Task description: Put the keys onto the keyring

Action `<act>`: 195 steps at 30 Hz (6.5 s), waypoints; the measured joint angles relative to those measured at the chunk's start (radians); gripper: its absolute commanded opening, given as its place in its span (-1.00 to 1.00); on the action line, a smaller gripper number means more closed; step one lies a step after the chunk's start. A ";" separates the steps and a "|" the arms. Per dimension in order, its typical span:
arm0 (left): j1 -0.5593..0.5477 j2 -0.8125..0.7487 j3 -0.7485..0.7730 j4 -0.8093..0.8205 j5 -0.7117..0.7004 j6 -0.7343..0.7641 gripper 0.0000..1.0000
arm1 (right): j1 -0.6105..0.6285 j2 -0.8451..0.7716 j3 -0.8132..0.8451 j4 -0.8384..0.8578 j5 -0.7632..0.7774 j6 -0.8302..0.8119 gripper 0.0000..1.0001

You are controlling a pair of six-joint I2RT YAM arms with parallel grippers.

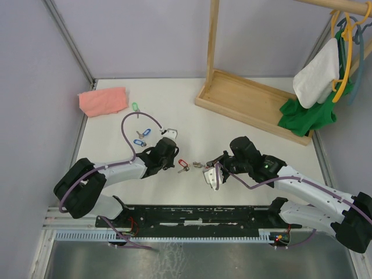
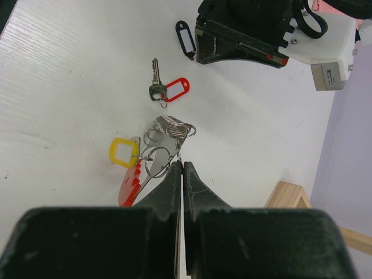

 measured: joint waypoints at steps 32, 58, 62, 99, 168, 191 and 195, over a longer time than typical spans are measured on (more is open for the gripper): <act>0.004 0.163 0.255 -0.353 0.001 -0.006 -0.73 | 0.005 0.000 0.000 -0.003 0.000 0.000 -0.99; 0.004 -0.279 -0.027 0.059 0.127 0.289 -0.95 | 0.005 0.008 0.018 -0.002 0.056 0.137 -0.99; 0.004 -0.371 -0.158 0.292 0.230 0.389 -0.95 | 0.005 0.008 0.021 0.010 0.104 0.170 -0.99; -0.043 -0.285 -0.332 0.988 0.880 0.902 -0.95 | 0.005 -0.020 0.011 0.139 0.141 0.073 -0.99; -0.069 -0.216 -0.308 0.971 0.863 0.929 -0.95 | 0.005 0.026 0.009 0.124 0.063 0.087 -0.99; -0.069 -0.221 -0.296 0.971 0.872 0.929 -0.95 | 0.005 0.027 0.009 0.124 0.070 0.110 -0.99; -0.069 -0.220 -0.295 0.970 0.879 0.929 -0.95 | 0.005 0.027 0.009 0.125 0.074 0.121 -0.99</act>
